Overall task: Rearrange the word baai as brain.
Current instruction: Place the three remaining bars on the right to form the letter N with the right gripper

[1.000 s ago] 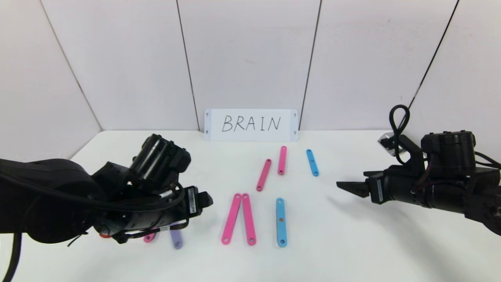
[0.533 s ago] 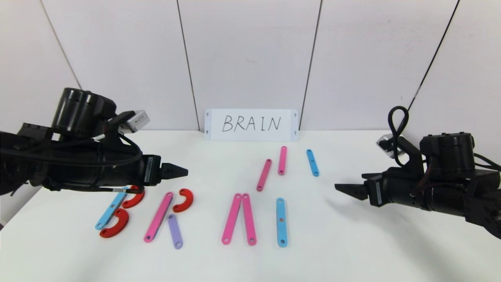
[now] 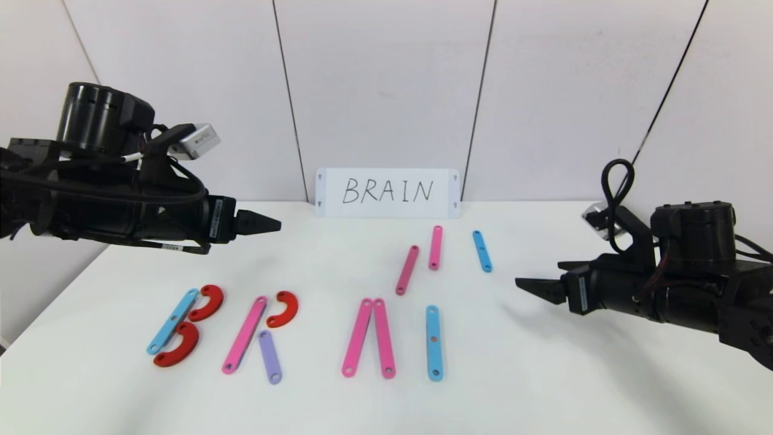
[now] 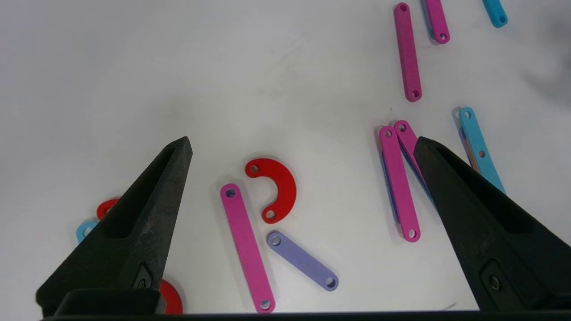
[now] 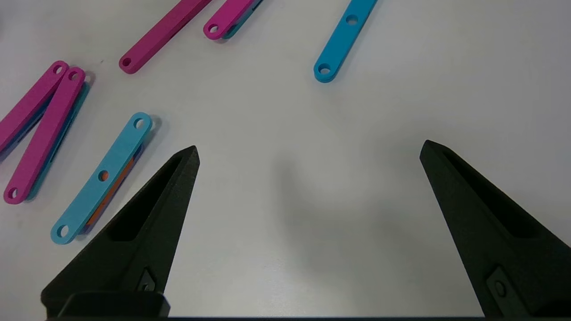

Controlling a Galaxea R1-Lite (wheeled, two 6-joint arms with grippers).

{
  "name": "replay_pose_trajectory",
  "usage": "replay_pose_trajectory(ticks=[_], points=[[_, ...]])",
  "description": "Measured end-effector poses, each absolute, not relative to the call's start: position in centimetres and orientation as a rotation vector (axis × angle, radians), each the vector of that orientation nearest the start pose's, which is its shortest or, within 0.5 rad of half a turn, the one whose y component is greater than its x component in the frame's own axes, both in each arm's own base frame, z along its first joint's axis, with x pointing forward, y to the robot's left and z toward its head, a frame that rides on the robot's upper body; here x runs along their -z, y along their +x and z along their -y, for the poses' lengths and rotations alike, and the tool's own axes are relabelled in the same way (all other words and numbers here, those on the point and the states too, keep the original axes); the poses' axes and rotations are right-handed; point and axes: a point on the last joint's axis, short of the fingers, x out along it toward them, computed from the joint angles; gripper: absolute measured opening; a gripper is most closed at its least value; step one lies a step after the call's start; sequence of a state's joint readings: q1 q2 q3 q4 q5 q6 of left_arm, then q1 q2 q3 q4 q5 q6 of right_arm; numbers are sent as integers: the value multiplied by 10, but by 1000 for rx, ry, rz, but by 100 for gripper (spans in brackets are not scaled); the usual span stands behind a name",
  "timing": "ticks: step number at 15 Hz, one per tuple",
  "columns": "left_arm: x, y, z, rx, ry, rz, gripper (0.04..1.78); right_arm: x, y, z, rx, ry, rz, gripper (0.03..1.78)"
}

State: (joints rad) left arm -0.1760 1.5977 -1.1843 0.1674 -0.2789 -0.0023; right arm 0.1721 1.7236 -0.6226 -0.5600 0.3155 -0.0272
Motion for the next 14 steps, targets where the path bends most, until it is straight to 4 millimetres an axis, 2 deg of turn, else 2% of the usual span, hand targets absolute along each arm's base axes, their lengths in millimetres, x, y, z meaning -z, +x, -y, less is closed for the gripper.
replay_pose_trajectory(ticks=[4,9,14], points=[[-249,291,33,392,-1,-593,174,-123,277,-61,-390,-30,-560,173],[-246,295,31,394,-5,-601,174,-135,279,-63,-330,-11,-613,173],[-248,293,31,421,-13,-594,174,-153,292,-71,-274,-45,-652,173]])
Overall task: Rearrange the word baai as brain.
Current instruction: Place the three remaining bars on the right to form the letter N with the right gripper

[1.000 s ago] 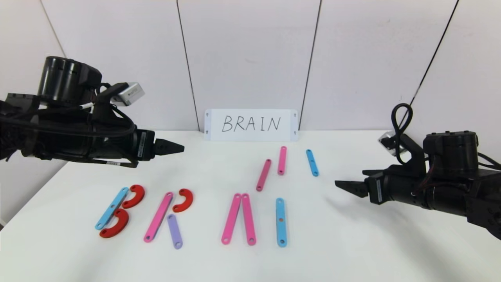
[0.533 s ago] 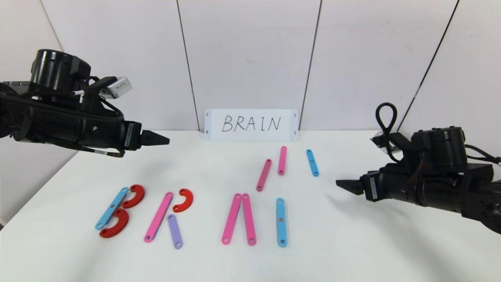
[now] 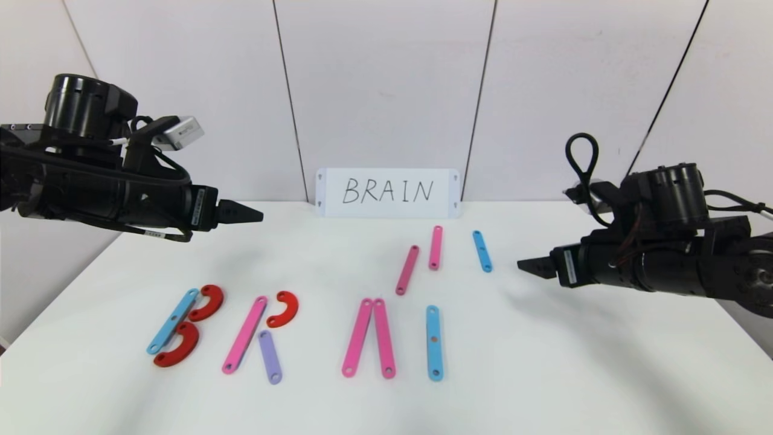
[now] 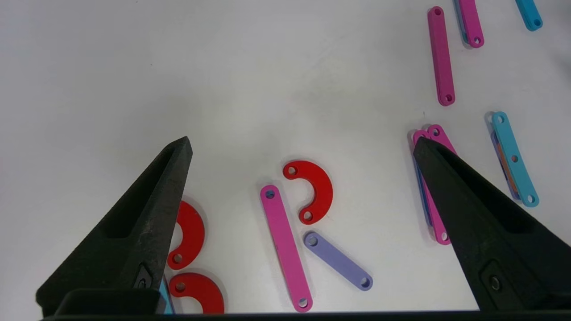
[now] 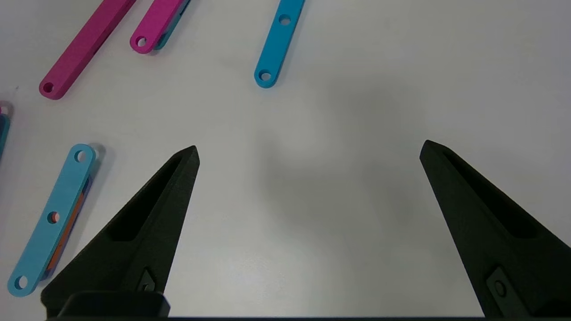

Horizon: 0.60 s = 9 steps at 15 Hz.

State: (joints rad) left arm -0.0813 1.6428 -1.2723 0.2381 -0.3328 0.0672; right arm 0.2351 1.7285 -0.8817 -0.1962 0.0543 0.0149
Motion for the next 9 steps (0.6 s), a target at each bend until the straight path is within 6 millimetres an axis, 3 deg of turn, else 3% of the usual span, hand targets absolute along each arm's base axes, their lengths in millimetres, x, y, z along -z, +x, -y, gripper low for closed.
replay_pose_trajectory(ticks=[4,9], points=[[-248,293,33,426,-12,-597,174,-164,307,-95,-194,-132,-661,173],[-247,294,33,428,-12,-599,174,-164,334,-131,-223,-118,-631,173]])
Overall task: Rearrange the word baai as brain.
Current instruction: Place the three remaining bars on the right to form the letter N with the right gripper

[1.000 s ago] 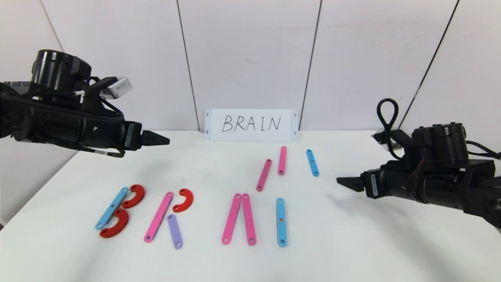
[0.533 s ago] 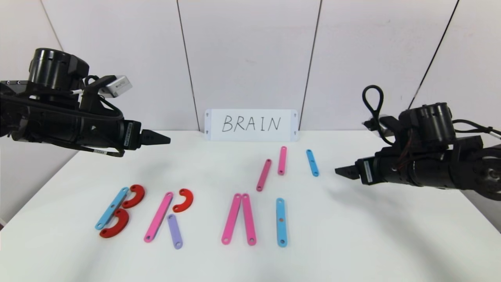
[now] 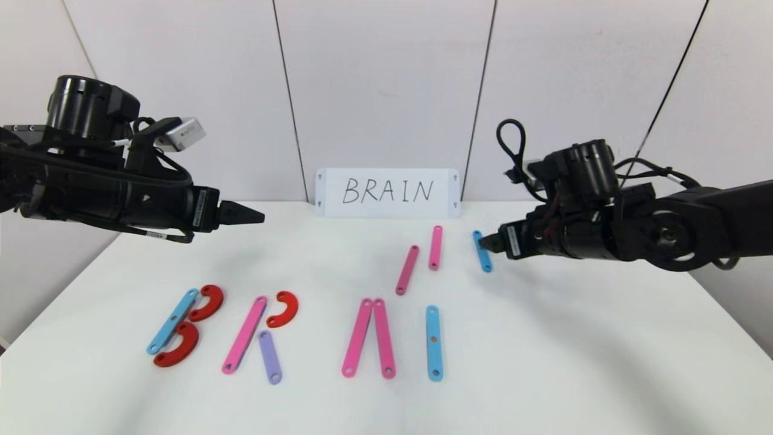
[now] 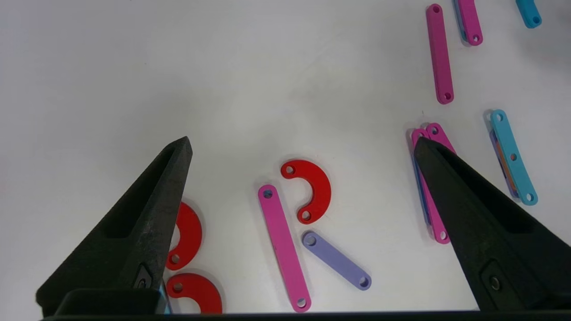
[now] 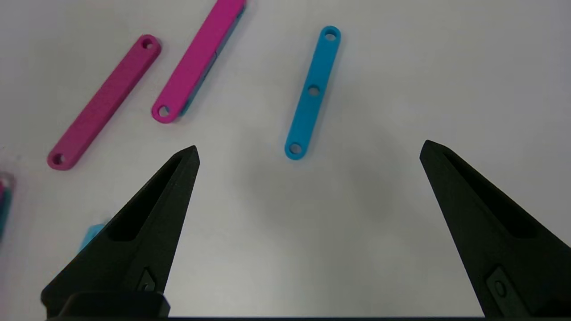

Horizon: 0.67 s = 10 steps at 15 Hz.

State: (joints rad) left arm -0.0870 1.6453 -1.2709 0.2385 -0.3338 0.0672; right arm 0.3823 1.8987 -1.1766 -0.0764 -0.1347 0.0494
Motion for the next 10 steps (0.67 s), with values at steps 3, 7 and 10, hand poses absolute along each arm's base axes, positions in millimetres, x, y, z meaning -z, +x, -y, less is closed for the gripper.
replay_pose_trajectory(ticks=[3,7,10], points=[[-247,294,33,428,-12,-599,174,-159,343,-161,-262,-74,-630,173],[-246,295,33,433,-13,-601,174,-146,349,-199,-316,-44,-639,173],[-246,296,33,435,-14,-601,174,-137,351,-220,-327,-60,-633,173]])
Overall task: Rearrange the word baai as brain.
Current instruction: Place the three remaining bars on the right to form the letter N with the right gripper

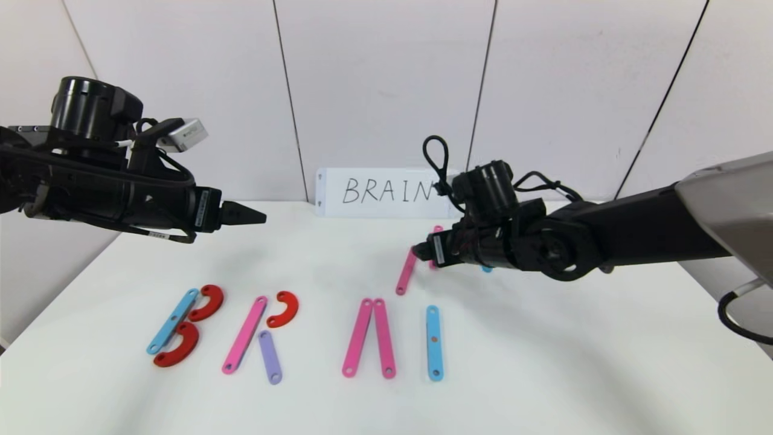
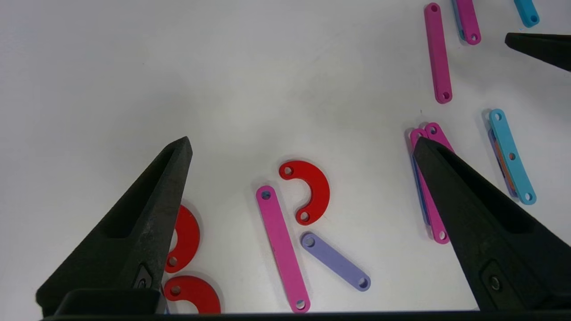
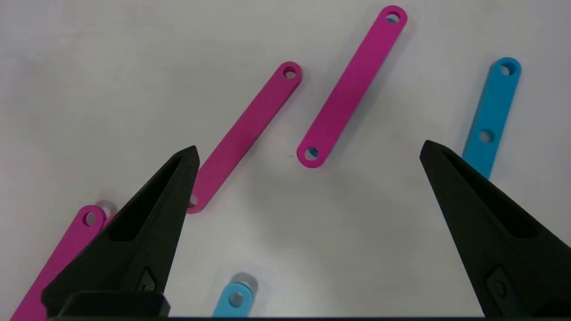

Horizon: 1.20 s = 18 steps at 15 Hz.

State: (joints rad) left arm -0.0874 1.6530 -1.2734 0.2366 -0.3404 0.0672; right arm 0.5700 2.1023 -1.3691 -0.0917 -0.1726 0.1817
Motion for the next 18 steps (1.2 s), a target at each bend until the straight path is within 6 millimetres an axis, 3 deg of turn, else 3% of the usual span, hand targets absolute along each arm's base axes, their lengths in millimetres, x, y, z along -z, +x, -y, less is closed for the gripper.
replay_pose_trajectory(ticks=[13,18], points=[[-247,296,35,451,-18,-597,174,-106,360,-273,-398,-47,-631,173],[-245,297,35,451,-19,-602,174,-95,363,-278,-378,-36,-649,173]])
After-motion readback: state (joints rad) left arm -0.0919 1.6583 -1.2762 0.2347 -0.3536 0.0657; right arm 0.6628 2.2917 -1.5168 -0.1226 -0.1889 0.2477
